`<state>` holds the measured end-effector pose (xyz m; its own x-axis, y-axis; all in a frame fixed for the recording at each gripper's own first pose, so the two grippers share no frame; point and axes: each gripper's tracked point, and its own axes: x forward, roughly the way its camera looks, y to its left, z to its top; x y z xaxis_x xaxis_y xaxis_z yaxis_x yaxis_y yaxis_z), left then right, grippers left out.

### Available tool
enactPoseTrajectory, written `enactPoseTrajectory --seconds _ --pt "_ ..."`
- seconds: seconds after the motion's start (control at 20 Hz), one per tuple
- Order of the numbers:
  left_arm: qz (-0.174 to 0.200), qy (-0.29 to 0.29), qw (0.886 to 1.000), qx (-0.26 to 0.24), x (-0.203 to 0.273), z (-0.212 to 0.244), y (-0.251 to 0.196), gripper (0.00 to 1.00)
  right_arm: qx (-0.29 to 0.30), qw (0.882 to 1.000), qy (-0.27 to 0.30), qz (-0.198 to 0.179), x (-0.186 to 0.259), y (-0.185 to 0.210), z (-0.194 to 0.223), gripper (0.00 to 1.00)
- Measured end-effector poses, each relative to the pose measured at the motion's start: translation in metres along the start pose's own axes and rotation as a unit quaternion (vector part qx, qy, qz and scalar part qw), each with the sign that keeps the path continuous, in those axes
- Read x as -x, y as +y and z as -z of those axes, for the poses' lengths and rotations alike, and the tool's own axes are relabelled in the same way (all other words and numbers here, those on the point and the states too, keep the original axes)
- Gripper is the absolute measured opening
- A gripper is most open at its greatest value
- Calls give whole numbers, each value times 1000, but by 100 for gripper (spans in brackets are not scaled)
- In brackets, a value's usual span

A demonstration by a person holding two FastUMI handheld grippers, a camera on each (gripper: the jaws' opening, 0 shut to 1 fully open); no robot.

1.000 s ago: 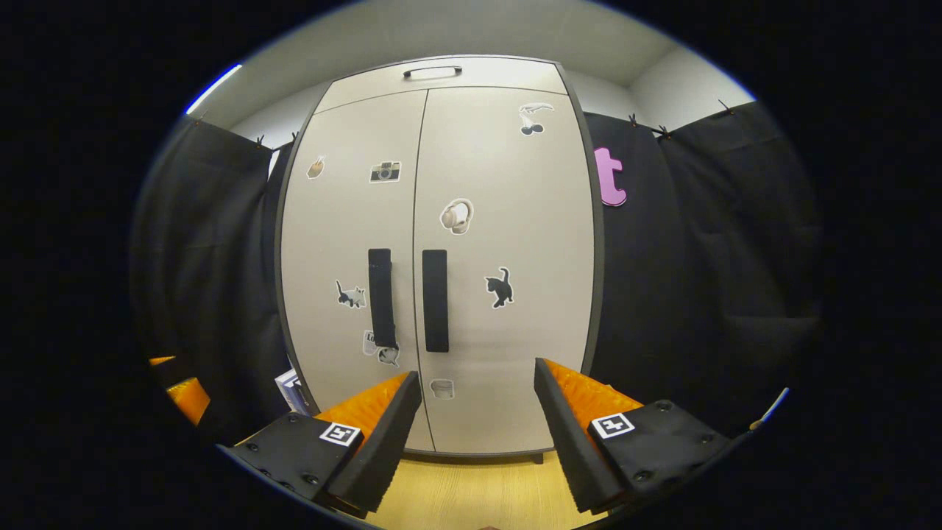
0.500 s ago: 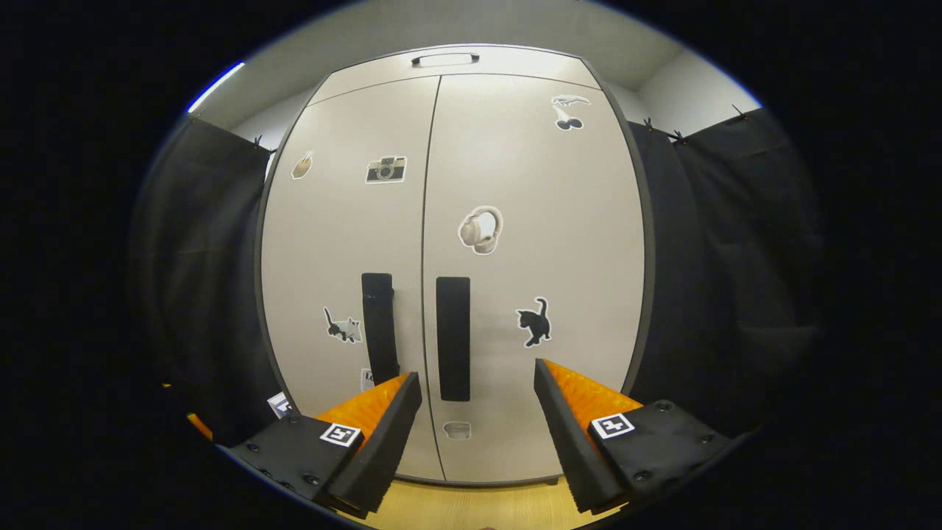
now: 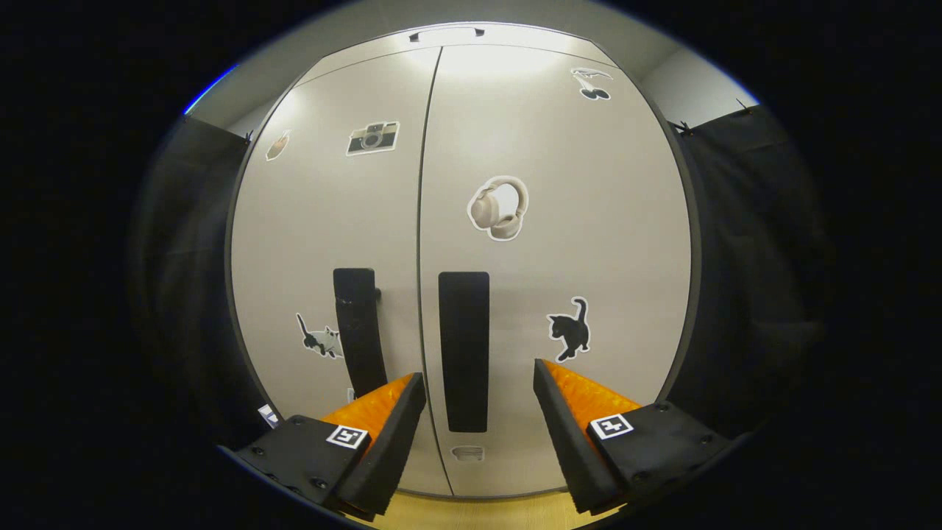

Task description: Open the right door of the double-door shoe cabinet with the right hand, and open the left door with the left hand.

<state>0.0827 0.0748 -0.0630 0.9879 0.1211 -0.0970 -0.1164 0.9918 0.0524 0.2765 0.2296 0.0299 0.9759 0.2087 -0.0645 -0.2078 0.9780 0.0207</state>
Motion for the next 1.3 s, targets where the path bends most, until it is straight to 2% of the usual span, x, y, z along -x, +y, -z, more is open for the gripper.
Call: enactPoseTrajectory --seconds 0.05,0.15,0.25,0.35,0.5,0.55,0.6,0.65,0.7,0.75,0.8,0.95,1.0,1.3 --pt "-4 3 1000 0 -1 2 2 92 0 1000 0 -2 -5 1 1 87" --pt "-5 9 1000 4 -2 6 1 95 -2 1000 6 -8 -10 5 5 83" --pt "-5 15 1000 6 -3 9 -1 95 0 1000 11 -8 -16 5 7 70" --pt "-6 16 1000 4 -3 8 0 95 -1 1000 11 -7 -18 6 8 48" --pt "-10 15 1000 3 1 6 2 95 -2 1000 16 -13 -18 9 9 41" --pt "-12 15 1000 3 3 5 2 92 -4 1000 18 -12 -16 9 10 41" --pt "-13 14 1000 3 4 6 3 95 -7 1000 19 -12 -17 10 10 37" --pt "-15 14 1000 4 6 5 5 92 -9 1000 21 -10 -17 9 10 37" --pt "-17 13 1000 4 10 5 5 95 -9 1000 21 -8 -19 9 11 37" --pt "-19 12 1000 5 13 4 6 95 -8 1000 20 -7 -18 9 11 41" --pt "-21 11 1000 5 16 4 7 95 -7 1000 21 -5 -16 9 12 32" --pt "-26 10 1000 4 25 4 10 95 -5 1000 21 -3 -12 8 13 32" --pt "-27 9 1000 4 29 4 12 95 -1 1000 23 -6 -7 7 13 24" --pt "-24 2 1000 13 60 -3 7 95 13 1000 27 -7 10 2 10 24"
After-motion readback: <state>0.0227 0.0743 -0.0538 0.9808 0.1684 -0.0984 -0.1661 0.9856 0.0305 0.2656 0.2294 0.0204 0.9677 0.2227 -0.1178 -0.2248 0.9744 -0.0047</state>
